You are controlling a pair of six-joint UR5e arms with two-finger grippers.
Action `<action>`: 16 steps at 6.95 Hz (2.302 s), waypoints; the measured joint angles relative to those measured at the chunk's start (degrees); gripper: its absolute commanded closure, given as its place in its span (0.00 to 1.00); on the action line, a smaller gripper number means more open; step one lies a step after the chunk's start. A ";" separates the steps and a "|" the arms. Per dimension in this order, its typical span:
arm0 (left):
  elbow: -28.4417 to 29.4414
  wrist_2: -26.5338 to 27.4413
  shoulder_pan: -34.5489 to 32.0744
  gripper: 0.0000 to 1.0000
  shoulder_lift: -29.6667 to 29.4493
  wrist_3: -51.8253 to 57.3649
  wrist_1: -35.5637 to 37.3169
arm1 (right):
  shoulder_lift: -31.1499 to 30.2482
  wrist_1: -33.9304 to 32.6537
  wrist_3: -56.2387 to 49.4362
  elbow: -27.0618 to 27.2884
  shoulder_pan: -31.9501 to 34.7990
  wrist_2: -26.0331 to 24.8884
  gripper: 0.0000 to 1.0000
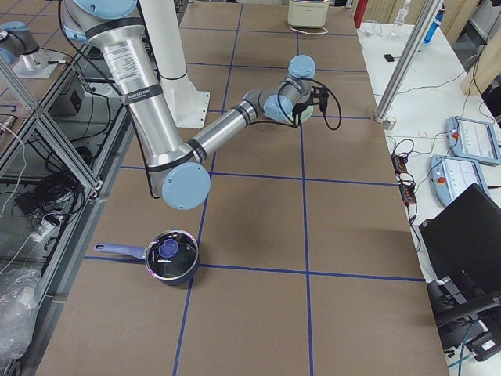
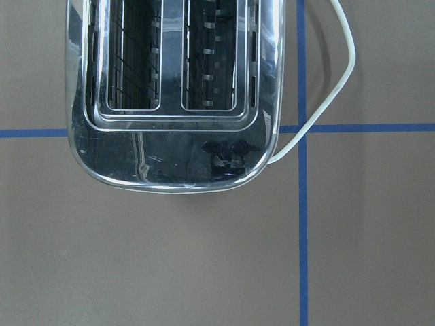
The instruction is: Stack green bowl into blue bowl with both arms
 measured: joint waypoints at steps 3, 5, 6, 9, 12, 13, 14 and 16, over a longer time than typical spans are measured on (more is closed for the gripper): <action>-0.29 -0.06 0.15 0.01 0.21 -0.33 -0.08 | 11.64 -10.16 9.22 -0.56 -14.69 -15.26 1.00; -0.19 -0.06 0.21 0.01 0.22 -0.34 -0.09 | 13.76 -11.77 10.15 -4.22 -20.49 -21.70 1.00; -0.20 -0.06 0.22 0.01 0.22 -0.34 -0.09 | 14.22 -11.77 9.98 -5.94 -21.25 -22.43 1.00; -0.21 -0.06 0.22 0.01 0.22 -0.34 -0.09 | 14.45 -6.67 9.64 -11.40 -21.66 -22.81 1.00; -0.14 -0.06 0.30 0.01 0.23 -0.34 -0.09 | 14.17 -4.97 9.53 -12.77 -21.68 -22.57 1.00; -0.10 -0.06 0.31 0.01 0.23 -0.34 -0.09 | 13.95 -4.97 9.49 -12.54 -21.69 -22.35 1.00; -0.06 -0.06 0.31 0.01 0.22 -0.34 -0.09 | 13.78 -5.13 9.47 -12.00 -21.68 -22.08 1.00; -0.04 -0.06 0.31 0.01 0.23 -0.34 -0.14 | 12.91 -5.50 9.44 -10.45 -21.61 -21.74 1.00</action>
